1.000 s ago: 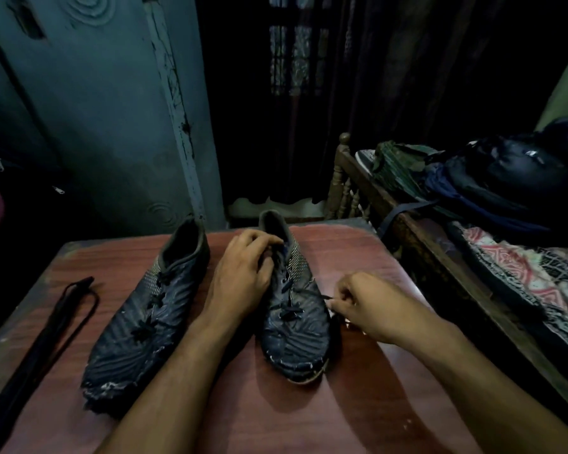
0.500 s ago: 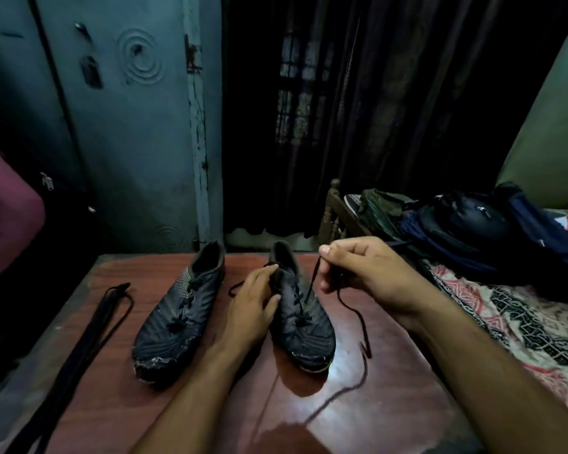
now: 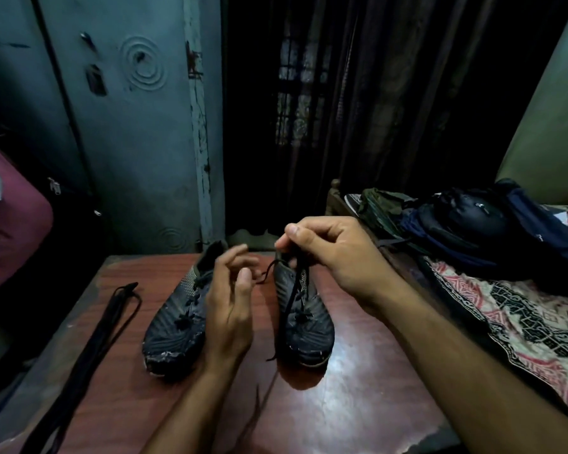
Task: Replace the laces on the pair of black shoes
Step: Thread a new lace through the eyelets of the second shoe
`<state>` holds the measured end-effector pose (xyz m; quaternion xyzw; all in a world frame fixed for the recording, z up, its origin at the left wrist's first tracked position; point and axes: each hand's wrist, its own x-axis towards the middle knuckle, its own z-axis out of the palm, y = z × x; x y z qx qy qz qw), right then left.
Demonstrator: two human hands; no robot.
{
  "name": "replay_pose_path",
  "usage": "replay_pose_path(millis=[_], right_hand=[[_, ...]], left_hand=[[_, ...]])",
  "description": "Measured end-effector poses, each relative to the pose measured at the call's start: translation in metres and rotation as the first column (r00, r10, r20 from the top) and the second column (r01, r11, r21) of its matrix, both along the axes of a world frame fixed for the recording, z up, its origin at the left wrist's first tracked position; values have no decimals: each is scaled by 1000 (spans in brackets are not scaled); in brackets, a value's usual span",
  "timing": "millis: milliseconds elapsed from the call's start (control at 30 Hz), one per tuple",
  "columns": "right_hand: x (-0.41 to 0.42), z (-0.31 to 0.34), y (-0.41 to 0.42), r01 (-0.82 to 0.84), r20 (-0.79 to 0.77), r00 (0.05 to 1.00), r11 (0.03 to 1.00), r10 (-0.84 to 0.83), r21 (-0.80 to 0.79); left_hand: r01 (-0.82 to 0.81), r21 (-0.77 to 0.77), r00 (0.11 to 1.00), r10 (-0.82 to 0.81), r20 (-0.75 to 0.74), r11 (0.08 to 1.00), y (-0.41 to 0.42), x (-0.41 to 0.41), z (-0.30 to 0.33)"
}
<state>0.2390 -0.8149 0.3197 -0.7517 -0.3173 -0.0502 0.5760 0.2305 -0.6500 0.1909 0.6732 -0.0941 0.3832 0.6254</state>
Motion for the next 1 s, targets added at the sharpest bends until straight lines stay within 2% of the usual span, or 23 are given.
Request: replay_pose_path(millis=[67,167,333,367,433,467,533,567,633,767,900,1000], right_hand=[[4,-2,3,39,122,992,989,-21,-143],[6,-1,11,54,225,974,960,9,-275],[3,8,15,71,229,972,868,51,-492],[2,9,13,63,209,976,853,55,-517],[1,11,8,-24,111,989,850,97,-525],[-1,13,4,-73,62,990,848,124,-525],[-4,16,-2,-134,11,987,852,162,-506],[-4,17,-6,-158,-13,985,869,172,-470],[-6,18,-12,-201,-73,980,917,187,-344],[-14,5,-22,-221,-162,967,966,198,-136],[-27,-20,-34,-221,-231,952,973,202,-60],[-36,-35,-51,-222,-305,929,975,209,-9]], left_hand=[[127,64,990,-130,52,990,-2,-20,25],[227,189,974,-224,-41,955,-4,-37,48],[179,235,982,-159,-100,955,15,-35,45],[159,275,986,-139,-90,948,19,-35,45],[58,453,998,-59,-12,890,30,-33,45],[-14,566,999,-14,45,824,35,-31,44],[-175,754,984,88,154,633,44,-25,37],[-234,804,972,131,193,546,47,-22,34],[-299,841,953,193,235,451,50,-18,25],[-298,837,945,266,191,458,46,-6,7],[-165,842,928,371,-45,513,40,19,-16],[-127,792,905,396,-154,597,37,37,-38]])
